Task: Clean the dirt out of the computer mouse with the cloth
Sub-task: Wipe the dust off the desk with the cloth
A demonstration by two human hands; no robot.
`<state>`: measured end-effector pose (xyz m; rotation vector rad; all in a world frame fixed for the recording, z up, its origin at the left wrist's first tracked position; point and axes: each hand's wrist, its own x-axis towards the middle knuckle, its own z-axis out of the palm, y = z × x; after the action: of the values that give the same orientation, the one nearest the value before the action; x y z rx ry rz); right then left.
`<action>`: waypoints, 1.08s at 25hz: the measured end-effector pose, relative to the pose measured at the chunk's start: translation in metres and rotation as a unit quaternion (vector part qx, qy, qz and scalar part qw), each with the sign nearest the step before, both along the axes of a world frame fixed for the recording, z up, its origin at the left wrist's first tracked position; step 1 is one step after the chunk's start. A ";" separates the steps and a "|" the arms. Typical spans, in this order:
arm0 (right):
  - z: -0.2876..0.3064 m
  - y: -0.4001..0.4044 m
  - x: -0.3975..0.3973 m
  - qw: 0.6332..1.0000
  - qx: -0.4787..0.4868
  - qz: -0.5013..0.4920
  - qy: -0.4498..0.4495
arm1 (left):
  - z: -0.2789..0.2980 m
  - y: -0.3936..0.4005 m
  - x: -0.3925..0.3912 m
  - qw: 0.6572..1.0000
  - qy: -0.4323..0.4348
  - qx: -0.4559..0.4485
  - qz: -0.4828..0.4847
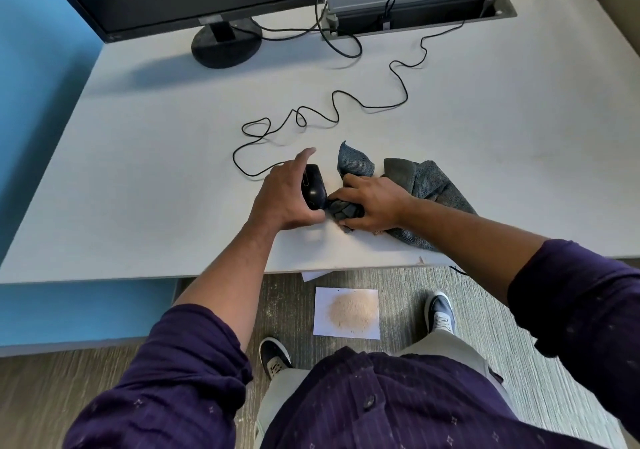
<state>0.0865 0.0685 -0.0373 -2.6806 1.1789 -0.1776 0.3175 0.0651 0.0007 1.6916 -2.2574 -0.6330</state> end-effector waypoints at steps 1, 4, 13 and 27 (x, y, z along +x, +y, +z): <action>0.000 0.004 0.001 1.000 0.001 0.000 -0.003 | -0.001 0.002 0.001 1.000 0.005 0.001 0.001; -0.001 0.017 0.005 1.000 0.003 -0.003 -0.014 | -0.003 0.005 0.007 1.000 0.008 0.001 0.000; -0.001 0.062 0.041 0.999 0.030 0.028 -0.026 | 0.001 0.005 0.022 1.000 0.026 -0.002 0.004; 0.042 0.036 0.033 0.992 -0.078 0.077 -0.064 | 0.000 0.003 0.031 0.997 0.065 -0.005 0.043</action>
<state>0.1193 0.1045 0.0052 -2.8311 0.9513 -0.4261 0.3481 0.0684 0.0006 1.6804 -2.0835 -0.6899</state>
